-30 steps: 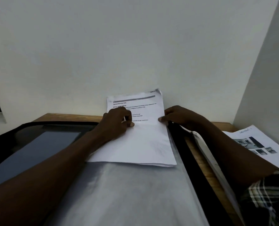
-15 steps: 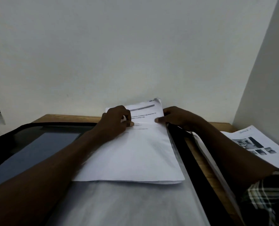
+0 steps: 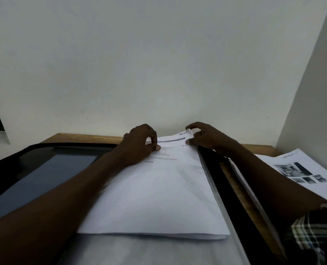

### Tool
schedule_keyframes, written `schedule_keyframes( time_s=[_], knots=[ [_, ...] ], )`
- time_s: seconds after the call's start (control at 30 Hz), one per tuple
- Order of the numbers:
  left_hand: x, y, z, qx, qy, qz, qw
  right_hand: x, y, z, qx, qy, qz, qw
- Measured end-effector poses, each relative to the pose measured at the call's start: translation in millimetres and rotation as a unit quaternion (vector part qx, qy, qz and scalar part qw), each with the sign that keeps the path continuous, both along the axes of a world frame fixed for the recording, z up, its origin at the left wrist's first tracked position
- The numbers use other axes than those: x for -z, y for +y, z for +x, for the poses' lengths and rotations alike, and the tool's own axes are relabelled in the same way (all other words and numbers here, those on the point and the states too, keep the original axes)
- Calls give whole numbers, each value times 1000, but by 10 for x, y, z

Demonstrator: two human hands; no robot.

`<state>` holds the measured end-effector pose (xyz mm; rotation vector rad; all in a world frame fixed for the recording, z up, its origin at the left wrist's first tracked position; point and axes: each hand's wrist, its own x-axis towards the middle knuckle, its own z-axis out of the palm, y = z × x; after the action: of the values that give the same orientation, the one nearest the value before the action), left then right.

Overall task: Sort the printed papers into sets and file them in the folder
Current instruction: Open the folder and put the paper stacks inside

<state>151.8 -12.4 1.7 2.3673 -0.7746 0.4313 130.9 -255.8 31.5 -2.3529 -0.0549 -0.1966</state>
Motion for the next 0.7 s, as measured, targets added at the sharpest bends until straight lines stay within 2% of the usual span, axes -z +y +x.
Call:
schedule_keyframes(
  time_s=[0.1,0.17,0.27,0.37,0.43,0.5,0.57,0.7],
  knots=[
    [-2,-5,-2,-5,10,-12,1000,73,45,17,17,-81,41,996],
    [-3,-6,-6,-4,16,-14,1000,65,73,23,23,-112,9,993],
    [-1,-5,-25,5,18,-27,999,65,119,20,23,-93,-48,994],
    [-25,1,-45,8,22,-35,999,54,103,3,3,-31,-107,994],
    [-32,-4,-49,10,23,-26,999,-4,57,-35,-29,29,-110,993],
    [-32,-7,-49,14,18,-20,1000,-56,34,-61,-57,77,-74,993],
    [-29,-9,-50,17,12,-23,1000,-58,44,-49,-52,59,-56,995],
    [-37,3,-29,22,2,-28,999,8,119,-30,-26,-33,-68,997]
  ],
)
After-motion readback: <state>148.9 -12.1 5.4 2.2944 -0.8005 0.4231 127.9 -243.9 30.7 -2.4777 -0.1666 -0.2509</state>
